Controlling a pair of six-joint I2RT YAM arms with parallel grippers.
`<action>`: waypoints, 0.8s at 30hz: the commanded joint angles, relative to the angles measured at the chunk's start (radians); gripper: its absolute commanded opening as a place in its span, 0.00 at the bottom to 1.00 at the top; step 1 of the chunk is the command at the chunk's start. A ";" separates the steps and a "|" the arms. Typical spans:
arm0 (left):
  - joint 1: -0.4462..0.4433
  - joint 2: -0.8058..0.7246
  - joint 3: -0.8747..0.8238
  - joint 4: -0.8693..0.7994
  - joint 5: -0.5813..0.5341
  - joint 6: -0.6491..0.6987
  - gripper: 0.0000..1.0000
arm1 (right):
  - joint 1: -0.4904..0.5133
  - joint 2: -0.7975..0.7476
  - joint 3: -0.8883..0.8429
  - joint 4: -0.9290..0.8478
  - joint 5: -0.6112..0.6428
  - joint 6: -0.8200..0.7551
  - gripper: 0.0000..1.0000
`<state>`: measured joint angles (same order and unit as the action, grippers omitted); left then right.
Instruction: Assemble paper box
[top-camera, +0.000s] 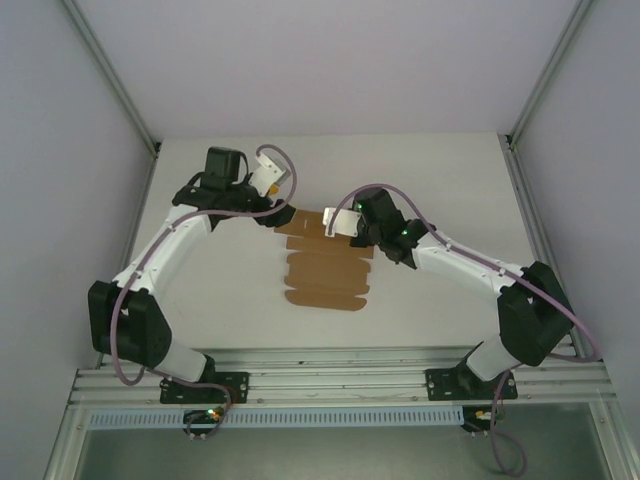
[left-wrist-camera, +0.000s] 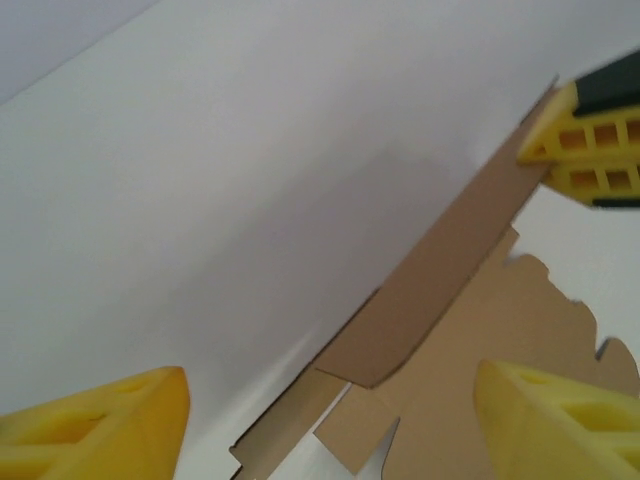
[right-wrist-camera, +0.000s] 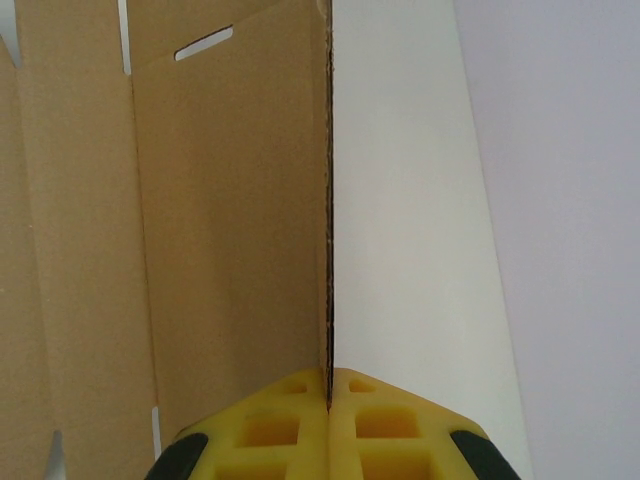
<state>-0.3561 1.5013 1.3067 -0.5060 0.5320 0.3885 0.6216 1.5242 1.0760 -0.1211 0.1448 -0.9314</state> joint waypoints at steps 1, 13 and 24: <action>-0.032 0.030 0.060 -0.133 0.038 0.181 0.71 | -0.005 -0.026 0.033 -0.046 -0.043 0.033 0.00; -0.116 0.140 0.149 -0.184 -0.128 0.250 0.44 | -0.005 -0.041 0.053 -0.109 -0.066 0.055 0.00; -0.164 0.140 0.119 -0.101 -0.205 0.210 0.15 | -0.010 -0.034 0.060 -0.098 -0.072 0.102 0.00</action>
<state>-0.5098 1.6451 1.4212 -0.6434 0.3561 0.6205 0.6159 1.5158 1.1061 -0.2138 0.0959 -0.8658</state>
